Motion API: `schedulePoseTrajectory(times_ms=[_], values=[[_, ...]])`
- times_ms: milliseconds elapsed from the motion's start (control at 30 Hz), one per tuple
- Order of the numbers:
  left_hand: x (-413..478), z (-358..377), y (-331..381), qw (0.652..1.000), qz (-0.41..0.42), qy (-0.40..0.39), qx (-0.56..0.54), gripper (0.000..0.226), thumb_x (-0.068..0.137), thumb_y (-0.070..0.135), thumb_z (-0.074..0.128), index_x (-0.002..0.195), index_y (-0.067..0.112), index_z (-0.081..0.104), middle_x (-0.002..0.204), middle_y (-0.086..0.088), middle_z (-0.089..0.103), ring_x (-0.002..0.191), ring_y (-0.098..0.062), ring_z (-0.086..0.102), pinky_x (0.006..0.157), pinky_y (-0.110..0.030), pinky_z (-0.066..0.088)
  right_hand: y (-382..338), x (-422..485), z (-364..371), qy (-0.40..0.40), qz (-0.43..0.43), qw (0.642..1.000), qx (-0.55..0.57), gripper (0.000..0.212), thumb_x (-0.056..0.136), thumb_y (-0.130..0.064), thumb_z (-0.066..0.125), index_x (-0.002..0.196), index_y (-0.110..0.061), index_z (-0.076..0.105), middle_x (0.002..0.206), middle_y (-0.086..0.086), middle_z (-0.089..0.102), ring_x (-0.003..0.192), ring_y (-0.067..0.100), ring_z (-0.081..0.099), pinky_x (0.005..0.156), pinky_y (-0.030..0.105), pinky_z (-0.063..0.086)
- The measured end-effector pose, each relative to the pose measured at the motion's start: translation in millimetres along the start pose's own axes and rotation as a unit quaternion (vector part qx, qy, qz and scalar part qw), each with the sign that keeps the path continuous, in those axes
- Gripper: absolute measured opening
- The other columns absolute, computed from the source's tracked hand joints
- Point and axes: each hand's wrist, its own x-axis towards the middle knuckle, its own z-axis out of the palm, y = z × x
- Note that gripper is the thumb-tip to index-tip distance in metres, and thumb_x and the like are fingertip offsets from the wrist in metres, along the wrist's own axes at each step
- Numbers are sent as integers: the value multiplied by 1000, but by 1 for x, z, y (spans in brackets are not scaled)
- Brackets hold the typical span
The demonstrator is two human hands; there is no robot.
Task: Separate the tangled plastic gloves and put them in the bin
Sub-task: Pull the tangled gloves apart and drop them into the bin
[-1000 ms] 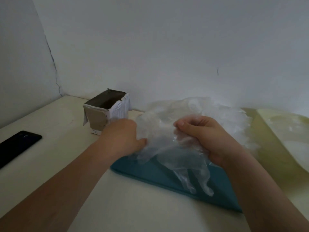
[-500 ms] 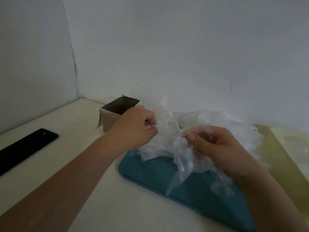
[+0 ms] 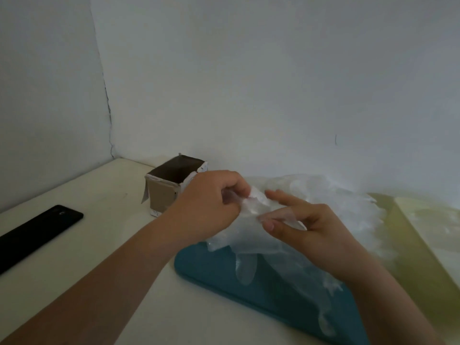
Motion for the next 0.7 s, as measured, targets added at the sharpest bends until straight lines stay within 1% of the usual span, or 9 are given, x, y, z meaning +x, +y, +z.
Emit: schedulePoseTrajectory(times_ms=[100,200,267,367,467,533,600,667,700], values=[[0,1,1,998,-24,-6,-53,19,89,15,77,90,33,78,88,22,75,87,4,70,72,-8,52,-4,-3,-2,-23,-34,997,64,16,82,-30,77,96,-34,85,136,-30,62,135,-7,49,119,43,39],[0,1,1,998,-36,8,-54,17,90,14,78,92,31,78,86,23,75,85,6,69,68,-5,48,-6,-5,-3,-2,-69,998,-11,17,79,-44,76,94,-46,82,152,-32,45,146,-10,30,120,32,28],[-1,-2,4,998,-42,18,-49,22,90,15,76,94,36,73,91,27,71,90,7,67,68,-5,48,-9,-7,-4,0,-72,997,-36,15,80,-45,76,93,-50,81,154,-32,40,145,-13,27,116,26,26],[-5,-9,11,996,-52,19,-68,33,89,18,77,107,42,64,108,24,65,100,-2,66,80,-16,56,-12,-7,-4,-7,-29,999,-25,14,85,-40,76,94,-49,81,143,-34,50,135,-15,42,111,22,35],[-10,-12,23,994,-44,1,-100,47,87,17,78,115,49,57,119,19,62,109,-11,65,89,-31,61,-15,-13,-2,3,-28,998,60,14,85,-30,77,96,-30,85,113,-22,70,113,3,66,99,29,48],[-11,-13,30,994,-39,-5,-103,53,87,18,77,121,52,54,117,17,60,110,-13,64,89,-31,59,-18,-24,-5,11,-29,997,75,17,82,-31,78,97,-27,85,124,-20,69,120,4,64,105,31,48],[-9,-12,37,994,-51,-10,-92,59,87,21,77,130,51,50,116,16,59,108,-12,64,88,-31,59,-19,-33,-10,29,-12,999,44,17,80,-41,77,95,-38,84,132,-27,63,126,-5,56,109,28,43],[-5,-8,50,993,-71,-26,-86,66,85,23,79,137,48,48,115,14,57,105,-10,63,90,-33,60,-20,-42,-16,70,0,997,11,12,84,-43,76,94,-43,83,132,-27,62,123,-7,56,107,26,45],[-4,-5,58,993,-73,-35,-88,68,86,22,80,141,45,47,114,14,56,103,-8,62,89,-29,59,-21,-47,-18,102,3,995,3,9,86,-41,76,92,-43,83,125,-30,63,116,-11,58,102,19,46]])
